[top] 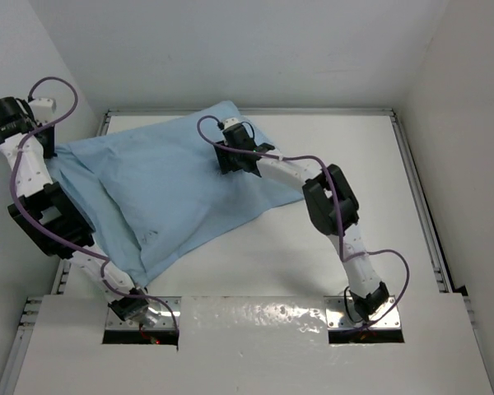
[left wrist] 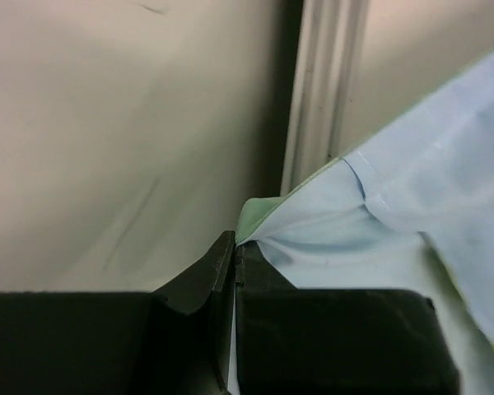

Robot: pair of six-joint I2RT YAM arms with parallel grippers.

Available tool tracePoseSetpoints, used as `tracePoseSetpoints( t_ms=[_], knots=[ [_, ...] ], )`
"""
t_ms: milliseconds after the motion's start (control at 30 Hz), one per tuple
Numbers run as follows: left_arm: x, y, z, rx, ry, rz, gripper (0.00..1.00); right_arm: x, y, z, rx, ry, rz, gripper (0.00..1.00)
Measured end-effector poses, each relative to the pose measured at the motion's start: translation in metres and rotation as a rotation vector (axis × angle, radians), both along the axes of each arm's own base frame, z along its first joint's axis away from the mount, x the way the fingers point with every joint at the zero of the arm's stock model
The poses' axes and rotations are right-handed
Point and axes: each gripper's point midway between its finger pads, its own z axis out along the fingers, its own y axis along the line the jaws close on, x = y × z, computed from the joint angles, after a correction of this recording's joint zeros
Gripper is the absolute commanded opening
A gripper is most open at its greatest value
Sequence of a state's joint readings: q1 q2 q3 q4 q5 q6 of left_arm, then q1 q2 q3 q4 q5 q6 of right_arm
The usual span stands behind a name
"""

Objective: Put the pillow into the pillowcase

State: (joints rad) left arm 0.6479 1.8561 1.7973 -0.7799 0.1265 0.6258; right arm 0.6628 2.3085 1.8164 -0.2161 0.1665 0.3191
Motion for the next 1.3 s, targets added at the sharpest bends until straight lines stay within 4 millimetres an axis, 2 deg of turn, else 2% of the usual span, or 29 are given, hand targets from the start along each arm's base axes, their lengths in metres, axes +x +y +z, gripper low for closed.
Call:
tracePoseSetpoints(
  t_ms=[33,133,200,300,367,400,467,500,533,567,600,633,667,700,767,800,833,867,900,933,967,1000,1033,1067,1100,1200,1300],
  knots=[
    [0.003,0.006,0.005,0.018,-0.008,0.016,0.0,0.002,0.002,-0.005,0.003,0.006,-0.008,0.01],
    [0.008,0.015,0.001,0.037,-0.002,0.034,0.0,-0.002,0.002,-0.008,0.064,0.035,-0.056,0.0],
    [0.009,0.015,-0.01,0.021,0.016,0.032,0.0,-0.015,-0.015,-0.009,0.119,0.044,-0.099,0.0],
    [0.018,0.002,-0.03,-0.034,0.034,-0.002,0.0,-0.051,-0.067,-0.001,0.181,0.072,-0.193,0.0],
    [0.027,-0.026,-0.044,-0.095,0.059,-0.062,0.03,-0.078,-0.116,0.008,0.194,0.088,-0.279,0.0],
    [0.033,-0.043,-0.05,-0.119,0.076,-0.098,0.06,-0.087,-0.134,0.013,0.194,0.082,-0.312,0.0],
    [0.055,-0.084,-0.059,-0.136,0.097,-0.197,0.3,-0.105,-0.175,0.024,0.152,0.052,-0.385,0.0],
    [0.068,-0.104,-0.062,-0.135,0.101,-0.243,0.38,-0.114,-0.193,0.03,0.113,0.038,-0.412,0.12],
    [0.081,-0.12,-0.064,-0.138,0.097,-0.277,0.5,-0.121,-0.207,0.035,0.077,0.027,-0.434,0.68],
    [0.098,-0.14,-0.062,-0.148,0.083,-0.317,0.58,-0.126,-0.218,0.04,0.045,0.02,-0.446,0.86],
    [0.106,-0.153,-0.061,-0.173,0.073,-0.335,0.6,-0.127,-0.227,0.048,0.009,0.005,-0.447,0.99],
    [0.13,-0.172,-0.052,-0.19,0.037,-0.369,0.61,-0.127,-0.232,0.057,-0.019,-0.006,-0.439,0.99],
    [0.146,-0.181,-0.041,-0.202,-0.007,-0.381,0.63,-0.124,-0.232,0.066,-0.036,-0.015,-0.426,0.99],
    [0.158,-0.184,-0.03,-0.214,-0.043,-0.382,0.99,-0.12,-0.231,0.078,-0.052,-0.025,-0.407,0.99],
    [0.164,-0.182,-0.009,-0.222,-0.093,-0.363,1.0,-0.11,-0.222,0.103,-0.052,-0.055,-0.376,0.99],
    [0.161,-0.178,0.0,-0.222,-0.108,-0.35,0.99,-0.104,-0.215,0.119,-0.043,-0.081,-0.361,0.81],
    [0.154,-0.175,0.006,-0.225,-0.112,-0.339,0.91,-0.098,-0.207,0.133,-0.031,-0.112,-0.34,0.57],
    [0.143,-0.176,0.012,-0.236,-0.115,-0.334,0.72,-0.095,-0.197,0.146,-0.017,-0.143,-0.316,0.04],
    [0.129,-0.178,0.015,-0.254,-0.106,-0.327,0.23,-0.094,-0.184,0.157,-0.001,-0.17,-0.282,0.0],
    [0.115,-0.182,0.016,-0.267,-0.102,-0.333,0.08,-0.095,-0.169,0.164,0.028,-0.188,-0.256,0.0],
    [0.093,-0.189,0.013,-0.286,-0.071,-0.34,0.04,-0.097,-0.154,0.168,0.053,-0.197,-0.229,0.0],
    [0.074,-0.2,0.009,-0.303,-0.047,-0.357,0.06,-0.1,-0.136,0.168,0.074,-0.193,-0.193,0.16],
    [0.056,-0.215,0.002,-0.319,-0.016,-0.384,0.12,-0.101,-0.119,0.166,0.096,-0.187,-0.164,0.29],
    [0.039,-0.231,-0.008,-0.339,0.028,-0.412,0.2,-0.102,-0.099,0.162,0.11,-0.174,-0.132,0.38],
    [0.023,-0.251,-0.023,-0.371,0.083,-0.449,0.37,-0.1,-0.081,0.158,0.127,-0.162,-0.108,0.53],
    [-0.007,-0.295,-0.074,-0.471,0.248,-0.527,0.57,-0.097,-0.027,0.136,0.166,-0.124,-0.043,0.57],
    [-0.031,-0.309,-0.124,-0.557,0.402,-0.503,0.58,-0.105,0.009,0.107,0.186,-0.077,0.001,0.55]
  ],
)
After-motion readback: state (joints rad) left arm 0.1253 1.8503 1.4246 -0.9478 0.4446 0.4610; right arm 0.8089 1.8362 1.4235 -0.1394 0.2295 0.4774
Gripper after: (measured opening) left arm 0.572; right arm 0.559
